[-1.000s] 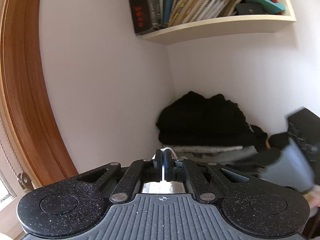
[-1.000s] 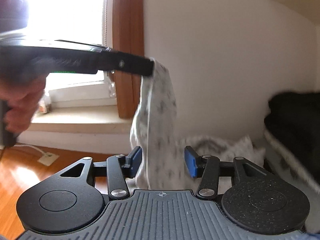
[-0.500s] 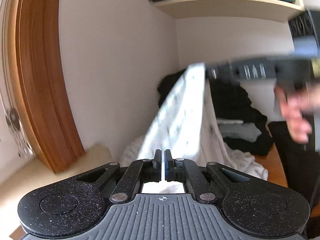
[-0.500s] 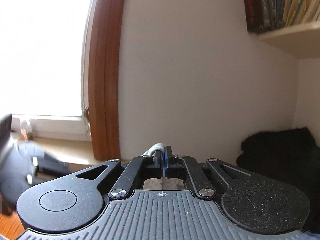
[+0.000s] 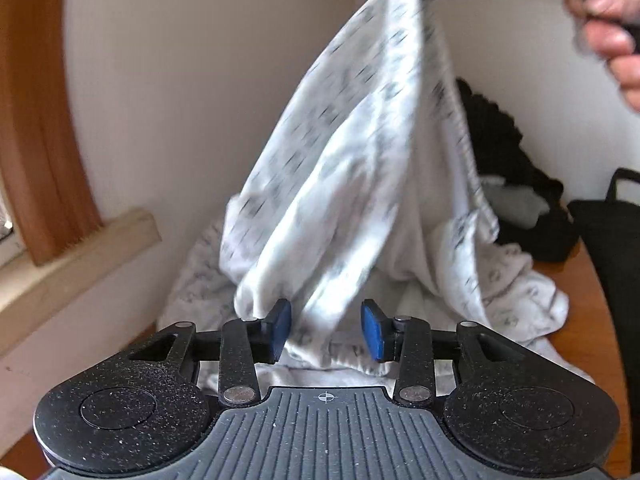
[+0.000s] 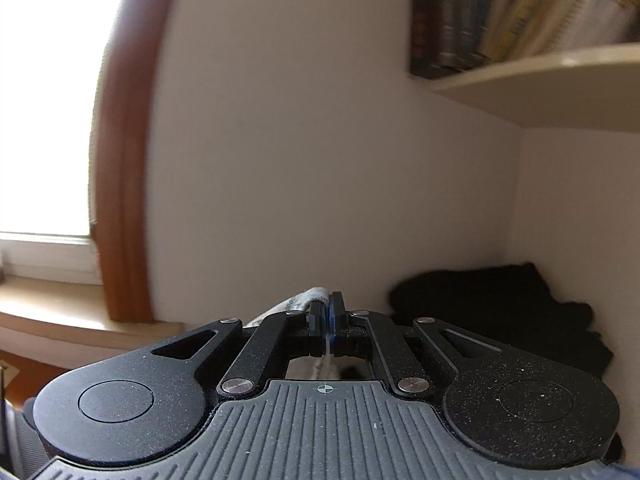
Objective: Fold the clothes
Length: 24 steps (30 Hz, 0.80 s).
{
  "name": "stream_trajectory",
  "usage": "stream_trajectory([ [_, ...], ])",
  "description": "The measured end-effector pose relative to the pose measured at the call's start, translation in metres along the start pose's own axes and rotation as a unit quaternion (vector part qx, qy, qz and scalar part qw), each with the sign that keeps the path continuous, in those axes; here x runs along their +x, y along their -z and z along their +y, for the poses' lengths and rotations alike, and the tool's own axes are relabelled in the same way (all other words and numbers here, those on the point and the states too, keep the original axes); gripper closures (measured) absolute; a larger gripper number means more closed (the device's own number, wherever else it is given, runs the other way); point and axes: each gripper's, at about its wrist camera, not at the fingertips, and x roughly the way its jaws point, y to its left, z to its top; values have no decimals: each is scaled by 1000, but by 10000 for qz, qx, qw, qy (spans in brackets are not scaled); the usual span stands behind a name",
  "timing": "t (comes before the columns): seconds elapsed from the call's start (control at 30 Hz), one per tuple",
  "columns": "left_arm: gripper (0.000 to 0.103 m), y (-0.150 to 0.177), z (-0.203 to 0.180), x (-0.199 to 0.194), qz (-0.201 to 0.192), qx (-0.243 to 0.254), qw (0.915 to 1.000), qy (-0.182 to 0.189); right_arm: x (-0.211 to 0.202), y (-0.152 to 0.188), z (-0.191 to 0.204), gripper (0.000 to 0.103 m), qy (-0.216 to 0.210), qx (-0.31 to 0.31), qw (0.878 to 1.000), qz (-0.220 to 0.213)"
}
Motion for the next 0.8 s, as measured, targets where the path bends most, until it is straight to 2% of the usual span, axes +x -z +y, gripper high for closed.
stream_trajectory([
  [0.13, 61, 1, -6, 16, 116, 130, 9998, -34, -3, 3, -22, 100, 204, 93, 9997, 30],
  [0.2, 73, 0, -3, 17, 119, 175, 9997, -85, -7, 4, -29, 100, 284, 96, 9995, 12],
  [0.23, 85, -1, -1, 16, 106, 179, 9997, -102, -8, 5, -31, 100, 308, 94, 9995, 12],
  [0.3, 96, -3, 9, 10, 94, 147, 9998, 23, -11, 3, -38, 100, 353, 100, 9993, 1],
  [0.33, 96, -5, 16, 6, 76, 101, 9998, 174, -12, 2, -40, 100, 374, 98, 9993, -6],
  [0.4, 97, -12, 31, -7, -37, 31, 9999, 93, -17, 2, -41, 100, 401, 114, 9991, -20],
  [0.57, 97, -52, 80, -74, -594, -4, 9977, -336, -29, -10, -37, 100, 386, 49, 9992, -100],
  [0.63, 97, -74, 100, -109, -843, 58, 9945, -626, -38, -18, -31, 100, 329, 38, 9993, -184],
  [0.73, 97, -106, 130, -164, -1219, 164, 9866, -1075, -56, -38, -18, 100, 70, 64, 9994, -339],
  [0.8, 97, -127, 146, -206, -1467, 210, 9798, -1345, -68, -53, -7, 100, -372, 177, 9987, -313],
])
